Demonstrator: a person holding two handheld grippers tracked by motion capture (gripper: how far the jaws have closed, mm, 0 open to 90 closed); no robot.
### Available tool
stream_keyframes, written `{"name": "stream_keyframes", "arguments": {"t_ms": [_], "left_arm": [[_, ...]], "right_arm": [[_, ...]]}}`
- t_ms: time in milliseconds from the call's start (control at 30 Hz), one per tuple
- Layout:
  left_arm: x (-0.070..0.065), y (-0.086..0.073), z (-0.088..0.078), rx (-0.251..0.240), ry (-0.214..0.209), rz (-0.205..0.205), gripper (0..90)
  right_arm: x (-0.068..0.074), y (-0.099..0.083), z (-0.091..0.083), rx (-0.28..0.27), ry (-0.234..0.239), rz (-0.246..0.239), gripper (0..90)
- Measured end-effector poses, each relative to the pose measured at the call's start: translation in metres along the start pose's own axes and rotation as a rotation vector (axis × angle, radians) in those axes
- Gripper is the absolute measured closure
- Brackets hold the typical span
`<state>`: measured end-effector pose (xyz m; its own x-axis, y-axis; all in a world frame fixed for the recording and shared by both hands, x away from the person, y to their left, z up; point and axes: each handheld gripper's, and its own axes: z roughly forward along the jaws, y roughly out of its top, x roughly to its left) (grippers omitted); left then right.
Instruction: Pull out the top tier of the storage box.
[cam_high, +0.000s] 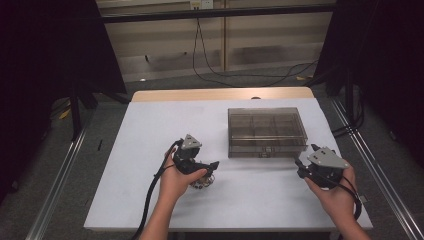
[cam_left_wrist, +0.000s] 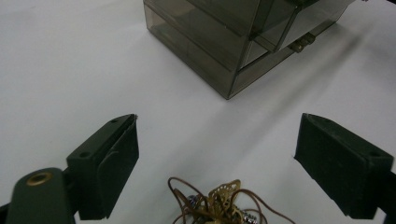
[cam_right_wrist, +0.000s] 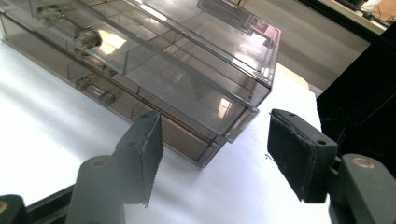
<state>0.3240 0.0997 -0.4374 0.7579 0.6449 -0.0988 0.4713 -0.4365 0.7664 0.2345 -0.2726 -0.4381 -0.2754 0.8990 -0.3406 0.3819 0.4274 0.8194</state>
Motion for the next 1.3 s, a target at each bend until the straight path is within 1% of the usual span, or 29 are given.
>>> {"name": "stream_keyframes", "arguments": {"t_ms": [67,133,233,267,333,367,467,500,533,567,633,667,700,767,800,867,900,933,967,1000,1033,1067,1100,1133,1200,1267,1300], "left_arm": [[-0.003,0.002,0.003,-0.006,-0.002,0.006,16.0],[-0.007,0.004,0.006,-0.014,-0.013,0.018,17.3],[-0.010,0.006,0.009,-0.009,-0.019,0.035,21.7],[-0.010,0.006,0.010,-0.012,-0.018,0.042,22.5],[-0.011,0.006,0.012,-0.021,-0.026,0.040,25.9],[-0.010,0.006,0.013,-0.021,-0.029,0.050,28.9],[-0.011,0.007,0.016,-0.029,-0.030,0.064,32.2],[-0.011,0.007,0.017,-0.030,-0.042,0.073,34.4],[-0.012,0.008,0.019,-0.036,-0.046,0.073,36.8],[-0.013,0.008,0.020,-0.032,-0.047,0.077,38.1],[-0.014,0.010,0.020,-0.037,-0.049,0.084,42.6],[-0.014,0.010,0.021,-0.047,-0.050,0.083,43.7],[-0.015,0.011,0.020,-0.049,-0.054,0.077,45.3],[-0.015,0.012,0.020,-0.053,-0.051,0.079,48.0],[-0.016,0.013,0.021,-0.062,-0.063,0.075,48.5],[-0.017,0.014,0.022,-0.053,-0.064,0.088,51.7],[-0.018,0.014,0.023,-0.061,-0.070,0.091,53.1],[-0.019,0.015,0.024,-0.057,-0.062,0.099,54.1],[-0.020,0.016,0.025,-0.063,-0.062,0.106,54.8],[-0.021,0.017,0.025,-0.054,-0.050,0.119,55.4],[-0.023,0.017,0.026,-0.061,-0.061,0.117,56.9],[-0.024,0.018,0.026,-0.055,-0.059,0.125,58.4],[-0.024,0.018,0.026,-0.062,-0.062,0.135,59.4],[-0.025,0.019,0.026,-0.056,-0.058,0.139,60.9],[-0.026,0.019,0.026,-0.068,-0.068,0.137,64.3],[-0.026,0.020,0.026,-0.068,-0.071,0.138,66.2],[-0.026,0.020,0.026,-0.069,-0.063,0.144,66.9]], "right_arm": [[-0.002,-0.001,0.000,0.000,0.001,0.011,35.6],[-0.004,-0.002,0.000,-0.005,0.006,0.018,35.5],[-0.005,-0.002,0.000,-0.018,0.017,0.035,35.8],[-0.006,-0.002,0.000,-0.021,0.022,0.046,36.2],[-0.008,-0.002,0.001,-0.031,0.035,0.061,37.0],[-0.009,-0.002,0.002,-0.035,0.036,0.068,37.3],[-0.012,-0.002,0.004,-0.045,0.062,0.106,39.3],[-0.013,-0.002,0.004,-0.046,0.070,0.119,40.7],[-0.014,-0.002,0.005,-0.047,0.081,0.129,41.8],[-0.014,-0.002,0.005,-0.049,0.084,0.132,42.7],[-0.015,-0.002,0.006,-0.050,0.094,0.130,45.6],[-0.015,-0.002,0.007,-0.050,0.095,0.131,46.5],[-0.015,-0.003,0.007,-0.048,0.103,0.135,47.8],[-0.016,-0.003,0.008,-0.048,0.113,0.144,49.4],[-0.016,-0.004,0.008,-0.047,0.114,0.143,50.1],[-0.016,-0.004,0.009,-0.043,0.118,0.140,52.3],[-0.016,-0.004,0.008,-0.041,0.116,0.144,53.2],[-0.016,-0.004,0.008,-0.042,0.119,0.145,53.6],[-0.016,-0.004,0.008,-0.042,0.118,0.147,54.2],[-0.016,-0.004,0.008,-0.042,0.115,0.148,55.0],[-0.016,-0.004,0.008,-0.041,0.114,0.149,55.9],[-0.016,-0.004,0.008,-0.043,0.119,0.151,56.8],[-0.017,-0.004,0.008,-0.043,0.119,0.149,57.2],[-0.017,-0.004,0.008,-0.040,0.117,0.149,57.8],[-0.017,-0.004,0.008,-0.040,0.118,0.147,59.0],[-0.018,-0.004,0.008,-0.037,0.114,0.148,59.9],[-0.018,-0.004,0.008,-0.038,0.117,0.149,60.1]]}}
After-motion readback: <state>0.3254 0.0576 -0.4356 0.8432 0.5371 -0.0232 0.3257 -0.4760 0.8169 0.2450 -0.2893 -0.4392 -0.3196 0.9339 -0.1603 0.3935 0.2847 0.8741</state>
